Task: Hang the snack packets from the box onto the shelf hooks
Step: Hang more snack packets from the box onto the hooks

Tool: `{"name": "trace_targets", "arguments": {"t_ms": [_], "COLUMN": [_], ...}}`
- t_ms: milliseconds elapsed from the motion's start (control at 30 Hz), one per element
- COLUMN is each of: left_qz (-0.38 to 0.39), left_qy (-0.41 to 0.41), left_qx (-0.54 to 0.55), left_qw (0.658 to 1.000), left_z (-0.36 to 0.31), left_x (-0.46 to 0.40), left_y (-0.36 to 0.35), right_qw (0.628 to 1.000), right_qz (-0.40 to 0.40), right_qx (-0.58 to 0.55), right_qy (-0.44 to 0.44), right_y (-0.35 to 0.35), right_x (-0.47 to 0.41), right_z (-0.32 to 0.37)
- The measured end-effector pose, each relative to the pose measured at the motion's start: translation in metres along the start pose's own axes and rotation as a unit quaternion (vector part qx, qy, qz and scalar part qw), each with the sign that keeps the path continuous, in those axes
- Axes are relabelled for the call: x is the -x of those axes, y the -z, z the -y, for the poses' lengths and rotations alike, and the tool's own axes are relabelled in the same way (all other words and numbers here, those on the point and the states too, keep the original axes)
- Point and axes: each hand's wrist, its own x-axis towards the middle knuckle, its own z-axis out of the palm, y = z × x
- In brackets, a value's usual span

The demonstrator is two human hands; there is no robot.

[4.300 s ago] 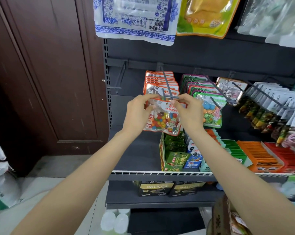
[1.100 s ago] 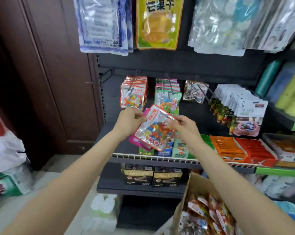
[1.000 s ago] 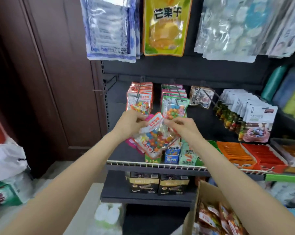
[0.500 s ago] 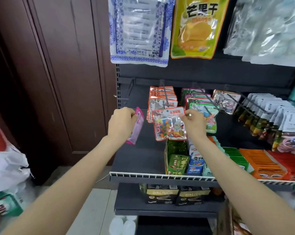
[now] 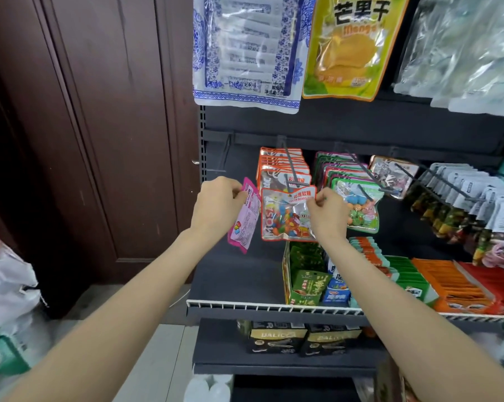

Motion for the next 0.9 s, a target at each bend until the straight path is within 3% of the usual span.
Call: {"name": "trace_targets", "arguments": {"t_ms": [567,900], "left_qz": [0.022,0.03], "left_qy": [-0.005,0.01], "left_qx": [0.002,0.03], "left_qw": [1.0,0.999], "left_z": [0.002,-0.005], "left_x": [-0.006,-0.008], "left_y": [-0.004,-0.004], "right_qw": [0.998,0.996], "right_qz": [-0.054,-0.018], "right_qx": [-0.021,0.087], "right_qy": [-0.007,0.013], "right_y": [-0.002,-0.022], "right_x": [0.007,-0.032], "right_z": [0.003,0.008]}}
